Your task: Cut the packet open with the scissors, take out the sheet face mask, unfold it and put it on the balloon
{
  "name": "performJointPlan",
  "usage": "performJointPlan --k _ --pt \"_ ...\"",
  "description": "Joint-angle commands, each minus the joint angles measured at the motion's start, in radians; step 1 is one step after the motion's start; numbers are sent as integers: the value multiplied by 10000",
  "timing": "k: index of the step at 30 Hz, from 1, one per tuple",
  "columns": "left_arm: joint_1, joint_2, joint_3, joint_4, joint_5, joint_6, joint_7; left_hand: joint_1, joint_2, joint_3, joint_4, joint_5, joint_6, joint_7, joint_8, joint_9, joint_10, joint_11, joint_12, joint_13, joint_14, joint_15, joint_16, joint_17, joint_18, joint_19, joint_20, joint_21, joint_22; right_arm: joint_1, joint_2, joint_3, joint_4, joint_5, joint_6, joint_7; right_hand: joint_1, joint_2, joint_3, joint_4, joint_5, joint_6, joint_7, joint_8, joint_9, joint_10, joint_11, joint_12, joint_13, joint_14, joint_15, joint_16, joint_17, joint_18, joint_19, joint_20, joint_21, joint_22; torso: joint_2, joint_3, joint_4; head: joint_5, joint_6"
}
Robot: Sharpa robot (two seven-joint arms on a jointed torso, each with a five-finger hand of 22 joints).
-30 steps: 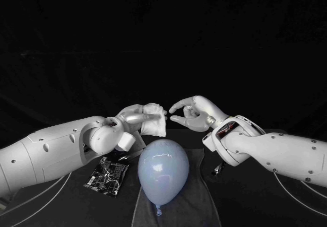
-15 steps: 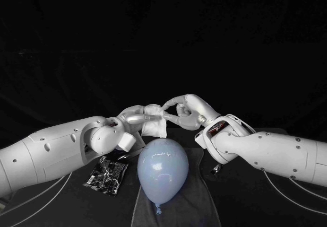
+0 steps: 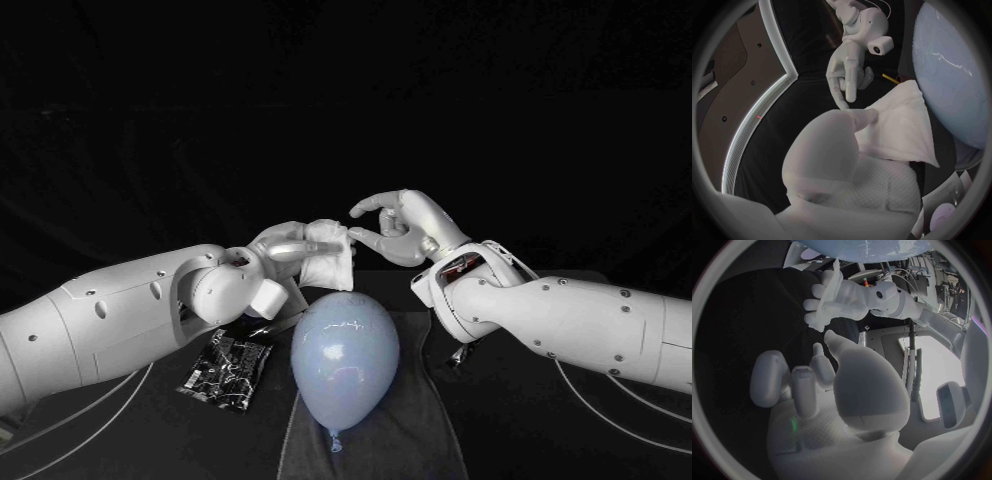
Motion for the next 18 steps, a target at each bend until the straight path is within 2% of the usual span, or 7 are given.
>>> performJointPlan --k 1,9,18 --pt "5 21 8 20 71 205 57 -108 25 3 -54 16 -43 43 7 16 -56 9 -57 -10 3 -33 -30 7 195 66 -5 48 -12 0 63 7 -29 43 -59 -189 -112 23 -30 55 34 -68 -2 -70 -19 -12 34 36 90 774 75 41 1808 -67 -15 93 24 1706 2 1 -3 -8 4" --pt "5 19 8 27 71 178 60 -114 10 -5 -71 17 -45 40 8 16 -57 8 -56 -10 3 -33 -34 8 193 69 -9 45 -16 0 138 5 -76 278 232 -317 -253 23 -117 162 34 -8 -11 -59 -20 -38 35 55 98 766 84 37 1796 -54 -40 113 -20 1693 0 -11 6 -25 -3" --pt "5 27 9 36 71 183 65 -117 5 -6 -84 17 -49 38 7 16 -61 9 -57 -10 1 -33 -37 9 192 72 -11 44 -20 0 212 4 -118 500 442 -402 -368 29 -198 260 34 11 -19 -60 -24 -49 35 76 108 765 87 40 1798 -49 -52 123 -31 1688 1 -4 3 -12 -26"
